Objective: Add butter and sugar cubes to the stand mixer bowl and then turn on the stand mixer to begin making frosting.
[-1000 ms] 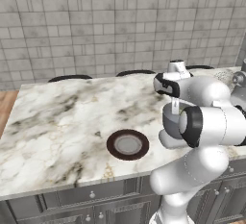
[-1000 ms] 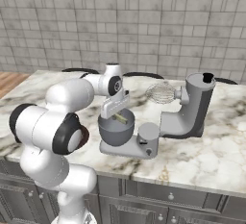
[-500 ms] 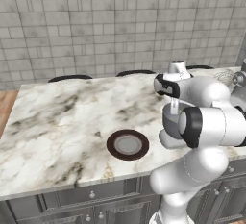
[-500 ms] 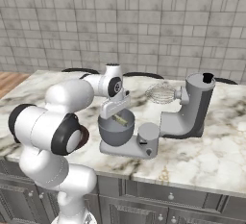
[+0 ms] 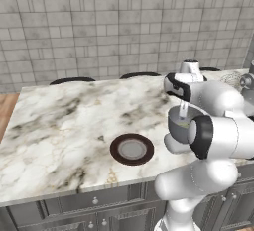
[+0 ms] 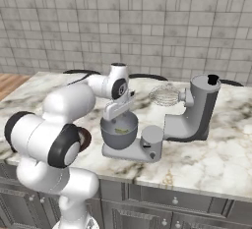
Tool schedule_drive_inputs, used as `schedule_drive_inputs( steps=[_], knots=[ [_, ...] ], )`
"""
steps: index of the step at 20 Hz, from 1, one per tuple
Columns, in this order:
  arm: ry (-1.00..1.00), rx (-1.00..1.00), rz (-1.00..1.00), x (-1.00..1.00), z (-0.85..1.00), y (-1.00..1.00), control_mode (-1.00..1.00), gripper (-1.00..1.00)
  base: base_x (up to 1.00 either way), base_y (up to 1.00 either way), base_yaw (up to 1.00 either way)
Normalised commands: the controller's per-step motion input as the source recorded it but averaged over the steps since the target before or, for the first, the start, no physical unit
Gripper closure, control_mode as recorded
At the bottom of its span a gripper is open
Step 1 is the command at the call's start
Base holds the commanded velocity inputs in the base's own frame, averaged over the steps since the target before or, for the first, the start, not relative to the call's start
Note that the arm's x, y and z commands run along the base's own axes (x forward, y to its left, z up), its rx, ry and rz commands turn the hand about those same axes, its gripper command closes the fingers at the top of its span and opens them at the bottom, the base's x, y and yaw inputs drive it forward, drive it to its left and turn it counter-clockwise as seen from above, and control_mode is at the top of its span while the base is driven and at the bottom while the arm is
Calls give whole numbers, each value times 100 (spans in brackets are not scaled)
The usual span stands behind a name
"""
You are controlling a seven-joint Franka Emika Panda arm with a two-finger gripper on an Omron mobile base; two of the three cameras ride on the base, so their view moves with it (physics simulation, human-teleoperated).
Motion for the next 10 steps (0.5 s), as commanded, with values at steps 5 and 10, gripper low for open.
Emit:
schedule_drive_inputs(
  steps=[5,10],
  knots=[
    [-21,2,0,-41,82,-5,-100,-100,0,0,0],
    [-9,0,-3,-50,47,0,-100,-100,0,0,0]
  ],
)
